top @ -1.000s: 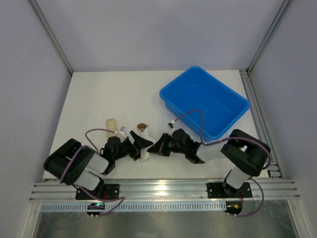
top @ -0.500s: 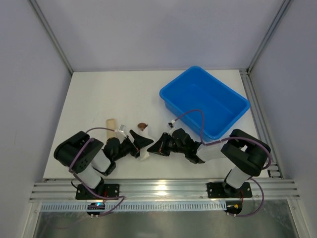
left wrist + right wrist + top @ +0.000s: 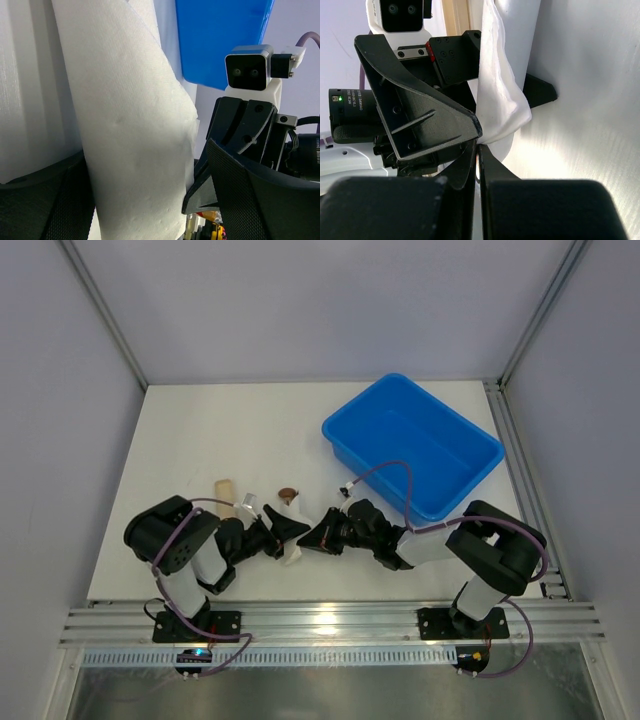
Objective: Place the utensils on the paper napkin and roll it up
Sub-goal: Pick up the napkin from the center of the board.
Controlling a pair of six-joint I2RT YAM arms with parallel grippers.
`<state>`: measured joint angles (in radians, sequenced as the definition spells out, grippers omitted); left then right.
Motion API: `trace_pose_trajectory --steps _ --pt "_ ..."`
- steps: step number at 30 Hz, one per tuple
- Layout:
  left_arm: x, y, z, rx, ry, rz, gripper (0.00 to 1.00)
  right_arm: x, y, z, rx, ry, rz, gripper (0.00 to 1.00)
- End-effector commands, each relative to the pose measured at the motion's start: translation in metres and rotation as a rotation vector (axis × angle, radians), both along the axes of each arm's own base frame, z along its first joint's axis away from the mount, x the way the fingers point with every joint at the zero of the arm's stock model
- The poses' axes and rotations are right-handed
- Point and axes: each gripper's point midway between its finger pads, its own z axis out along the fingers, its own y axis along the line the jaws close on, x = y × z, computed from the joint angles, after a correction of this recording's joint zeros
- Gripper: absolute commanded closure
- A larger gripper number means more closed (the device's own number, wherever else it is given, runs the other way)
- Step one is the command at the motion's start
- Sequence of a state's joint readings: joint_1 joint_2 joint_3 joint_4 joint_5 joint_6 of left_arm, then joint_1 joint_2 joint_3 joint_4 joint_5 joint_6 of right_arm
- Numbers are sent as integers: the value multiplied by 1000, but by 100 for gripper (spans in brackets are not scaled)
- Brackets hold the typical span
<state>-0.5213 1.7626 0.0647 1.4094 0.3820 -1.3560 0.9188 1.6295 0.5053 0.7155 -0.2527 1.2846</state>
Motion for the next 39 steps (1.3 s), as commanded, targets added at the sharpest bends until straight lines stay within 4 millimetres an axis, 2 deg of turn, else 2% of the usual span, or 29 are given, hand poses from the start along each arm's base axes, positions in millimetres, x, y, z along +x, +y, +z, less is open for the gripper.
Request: trace_pose_trajectory --steps 1,7,24,27,39 --pt "-33 27 -8 58 -37 19 19 7 7 18 47 -45 -3 96" --pt "-31 25 2 36 -71 14 19 5 3 9 28 -30 -8 96" --pt "-29 24 11 8 -91 22 22 -2 -15 -22 -78 -7 -22 96" --pt "-30 23 12 6 -89 15 26 -1 -15 -25 -85 -7 -25 96" --pt "-29 24 16 -3 -99 26 27 -2 -18 -30 -97 -4 -29 96"
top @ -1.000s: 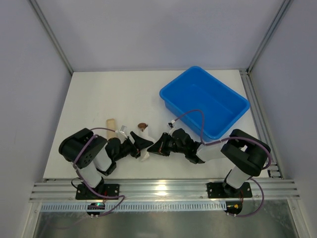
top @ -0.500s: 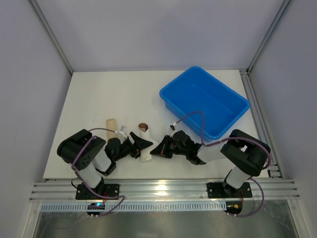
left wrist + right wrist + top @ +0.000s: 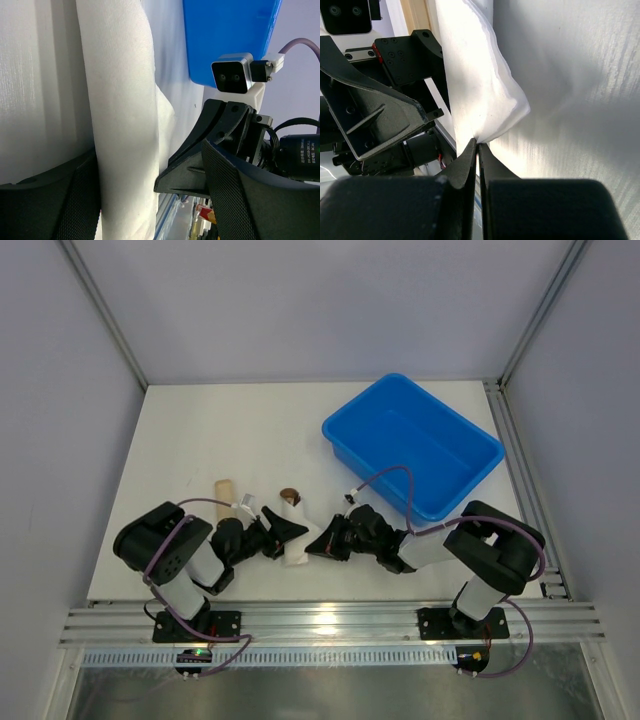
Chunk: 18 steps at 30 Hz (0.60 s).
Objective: Place the utensils on the paper napkin and roll it up
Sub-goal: Pick up the napkin from the center of the board.
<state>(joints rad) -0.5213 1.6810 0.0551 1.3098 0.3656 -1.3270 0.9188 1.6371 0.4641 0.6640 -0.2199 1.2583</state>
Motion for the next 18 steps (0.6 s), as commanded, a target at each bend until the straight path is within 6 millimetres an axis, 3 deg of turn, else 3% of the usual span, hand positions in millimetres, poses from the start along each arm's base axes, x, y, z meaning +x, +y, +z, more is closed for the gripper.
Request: trace_pose_trajectory --steps 1,18 --pt "-26 19 18 -39 -102 18 27 4 -1 1 0 -32 -9 96" --pt "-24 21 15 -30 -97 29 34 1 -7 -4 -19 -27 -17 97"
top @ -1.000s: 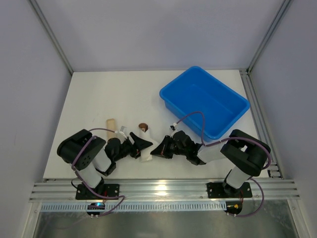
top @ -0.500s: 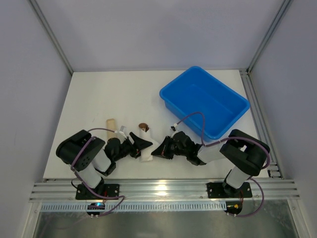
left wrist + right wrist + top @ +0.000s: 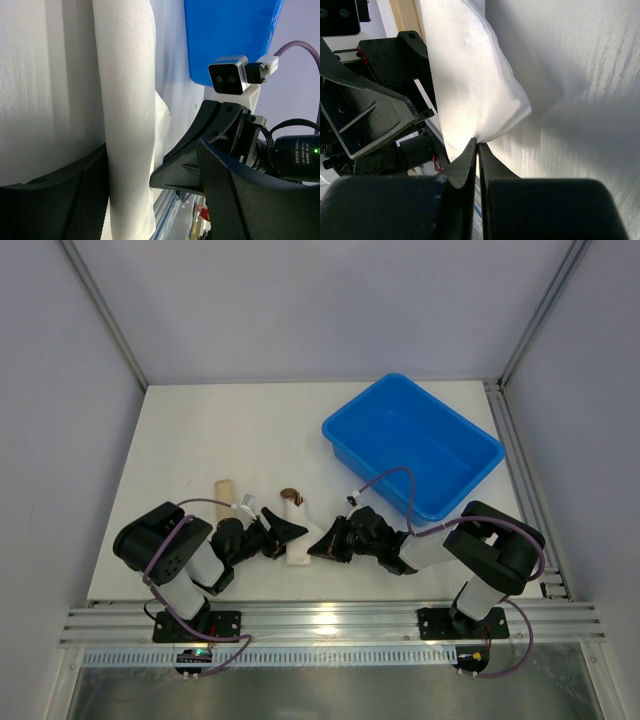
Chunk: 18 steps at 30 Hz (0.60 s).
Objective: Place the utensils on the paper napkin and roll it up
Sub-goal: Pick up the napkin from the center of the board.
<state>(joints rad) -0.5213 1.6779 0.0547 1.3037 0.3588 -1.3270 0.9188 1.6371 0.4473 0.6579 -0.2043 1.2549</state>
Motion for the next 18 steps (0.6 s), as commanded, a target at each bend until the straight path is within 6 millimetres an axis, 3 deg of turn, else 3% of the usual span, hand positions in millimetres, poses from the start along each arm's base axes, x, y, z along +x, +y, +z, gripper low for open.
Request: trace_pose_trajectory --steps 1,12,18 --pt "-25 20 16 -34 -99 21 34 2 -1 3 4 -31 -5 97" --pt "-25 20 13 -28 -90 22 51 2 -2 5 11 -35 -6 97" --pt "-26 21 12 -27 -87 22 50 2 -1 6 13 -38 -5 96"
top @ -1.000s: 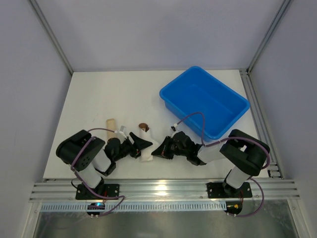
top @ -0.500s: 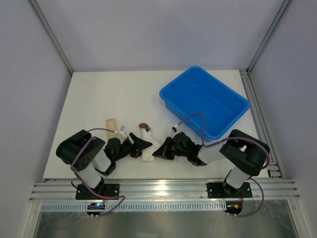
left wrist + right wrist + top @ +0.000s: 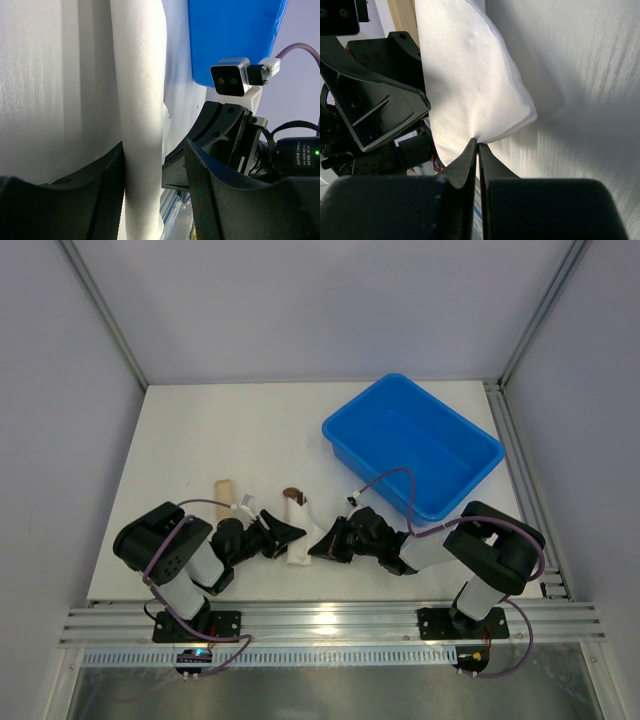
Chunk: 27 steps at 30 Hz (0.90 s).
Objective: Place the utensils on the paper napkin and roll it up
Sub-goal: Pick up the napkin from the center of the board.
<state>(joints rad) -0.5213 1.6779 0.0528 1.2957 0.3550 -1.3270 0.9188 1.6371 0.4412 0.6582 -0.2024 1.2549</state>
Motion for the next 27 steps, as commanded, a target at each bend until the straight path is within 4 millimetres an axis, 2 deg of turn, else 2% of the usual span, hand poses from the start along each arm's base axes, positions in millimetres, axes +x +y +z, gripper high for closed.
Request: trace_pose_trajectory --steps 1,12,21,27 --pt "-25 19 14 -31 -94 19 50 3 1 9 20 -41 -2 97" --pt "-25 19 3 -10 -59 16 53 4 2 12 24 -50 2 97" --pt "-23 18 2 -5 -59 13 66 4 4 15 27 -57 9 96" --pt "-21 16 2 -8 -59 6 80 4 5 15 19 -64 14 96"
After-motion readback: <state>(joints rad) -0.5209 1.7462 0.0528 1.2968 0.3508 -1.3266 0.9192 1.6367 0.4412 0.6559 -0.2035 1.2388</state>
